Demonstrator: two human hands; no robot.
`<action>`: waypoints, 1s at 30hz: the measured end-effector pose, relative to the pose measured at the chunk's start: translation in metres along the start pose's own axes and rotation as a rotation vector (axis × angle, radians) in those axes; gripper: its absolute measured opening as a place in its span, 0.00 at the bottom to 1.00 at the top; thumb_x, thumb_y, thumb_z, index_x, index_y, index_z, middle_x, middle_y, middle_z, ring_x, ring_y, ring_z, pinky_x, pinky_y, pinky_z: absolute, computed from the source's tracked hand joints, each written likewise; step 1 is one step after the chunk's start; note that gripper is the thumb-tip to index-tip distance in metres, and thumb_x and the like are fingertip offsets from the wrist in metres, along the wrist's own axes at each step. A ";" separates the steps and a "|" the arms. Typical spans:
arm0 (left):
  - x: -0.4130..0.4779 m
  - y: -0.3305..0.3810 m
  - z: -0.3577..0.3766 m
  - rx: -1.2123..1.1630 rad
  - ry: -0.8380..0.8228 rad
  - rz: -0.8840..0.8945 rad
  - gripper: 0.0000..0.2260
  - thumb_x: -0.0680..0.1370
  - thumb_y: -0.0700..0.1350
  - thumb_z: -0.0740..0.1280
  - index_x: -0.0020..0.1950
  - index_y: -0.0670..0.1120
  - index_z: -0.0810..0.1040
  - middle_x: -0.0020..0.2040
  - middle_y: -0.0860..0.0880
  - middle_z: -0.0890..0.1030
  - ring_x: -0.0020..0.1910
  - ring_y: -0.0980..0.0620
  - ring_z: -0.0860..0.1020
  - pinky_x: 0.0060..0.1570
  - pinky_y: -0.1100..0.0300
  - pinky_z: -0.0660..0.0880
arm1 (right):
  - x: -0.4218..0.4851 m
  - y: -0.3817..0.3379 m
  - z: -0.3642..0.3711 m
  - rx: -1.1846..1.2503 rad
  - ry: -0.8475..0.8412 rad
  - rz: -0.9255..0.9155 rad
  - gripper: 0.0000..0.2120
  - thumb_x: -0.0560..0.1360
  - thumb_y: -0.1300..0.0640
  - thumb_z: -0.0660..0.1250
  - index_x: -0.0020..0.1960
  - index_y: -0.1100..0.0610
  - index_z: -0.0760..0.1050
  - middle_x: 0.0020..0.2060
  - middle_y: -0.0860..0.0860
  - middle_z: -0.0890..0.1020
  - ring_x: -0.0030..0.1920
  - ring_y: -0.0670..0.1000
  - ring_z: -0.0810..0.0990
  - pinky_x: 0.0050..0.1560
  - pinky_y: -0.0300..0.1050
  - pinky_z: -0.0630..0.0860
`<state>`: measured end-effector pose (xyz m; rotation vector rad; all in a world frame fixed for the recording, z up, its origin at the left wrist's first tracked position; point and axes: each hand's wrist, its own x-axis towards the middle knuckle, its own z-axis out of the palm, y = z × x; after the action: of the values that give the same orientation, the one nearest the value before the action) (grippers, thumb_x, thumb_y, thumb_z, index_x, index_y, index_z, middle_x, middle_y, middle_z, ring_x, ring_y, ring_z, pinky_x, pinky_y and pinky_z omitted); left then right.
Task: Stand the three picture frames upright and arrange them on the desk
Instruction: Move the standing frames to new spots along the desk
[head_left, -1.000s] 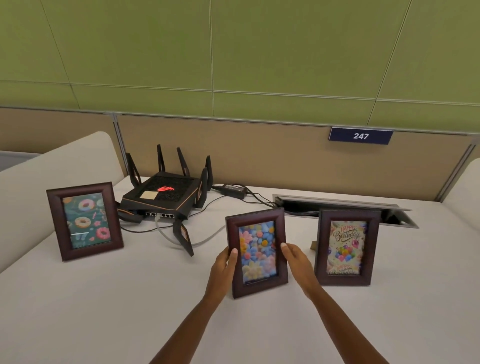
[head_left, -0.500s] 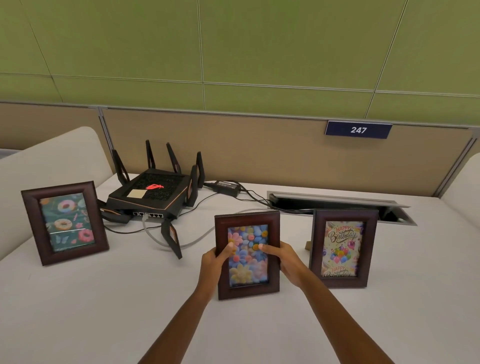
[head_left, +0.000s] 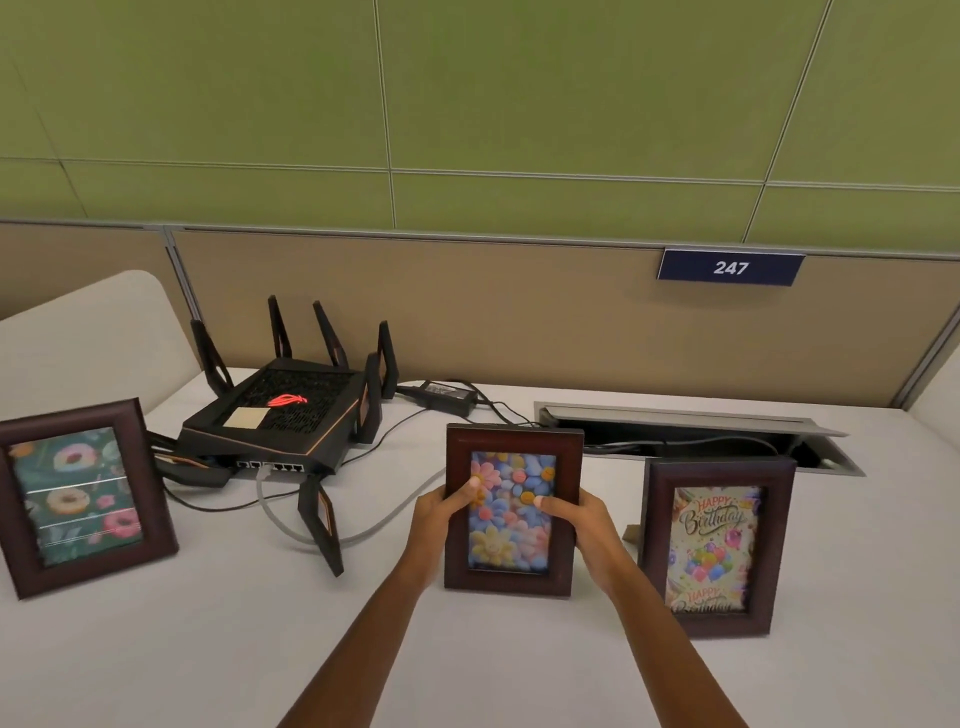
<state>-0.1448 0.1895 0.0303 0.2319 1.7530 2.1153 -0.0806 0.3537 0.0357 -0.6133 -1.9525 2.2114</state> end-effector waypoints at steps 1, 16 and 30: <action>0.008 0.002 0.002 0.003 -0.002 0.000 0.09 0.76 0.45 0.63 0.54 0.44 0.77 0.45 0.48 0.83 0.38 0.55 0.84 0.35 0.66 0.80 | 0.006 -0.002 -0.001 0.006 0.021 -0.004 0.13 0.71 0.63 0.68 0.55 0.59 0.74 0.53 0.59 0.81 0.52 0.59 0.80 0.56 0.54 0.76; 0.089 0.018 0.021 0.050 -0.004 -0.030 0.03 0.76 0.47 0.63 0.47 0.50 0.76 0.51 0.47 0.79 0.47 0.47 0.79 0.47 0.58 0.76 | 0.078 -0.023 -0.008 0.063 0.142 -0.072 0.07 0.71 0.62 0.67 0.49 0.57 0.75 0.47 0.56 0.81 0.43 0.54 0.81 0.44 0.47 0.79; 0.097 0.003 0.029 0.103 0.039 -0.063 0.15 0.77 0.49 0.61 0.61 0.44 0.72 0.58 0.44 0.78 0.53 0.45 0.77 0.55 0.52 0.74 | 0.089 -0.005 -0.006 0.006 0.241 -0.125 0.14 0.74 0.59 0.65 0.58 0.59 0.71 0.53 0.56 0.80 0.46 0.52 0.81 0.43 0.43 0.79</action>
<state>-0.2236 0.2530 0.0281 0.1616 1.8696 2.0004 -0.1601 0.3918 0.0207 -0.7000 -1.8114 1.9673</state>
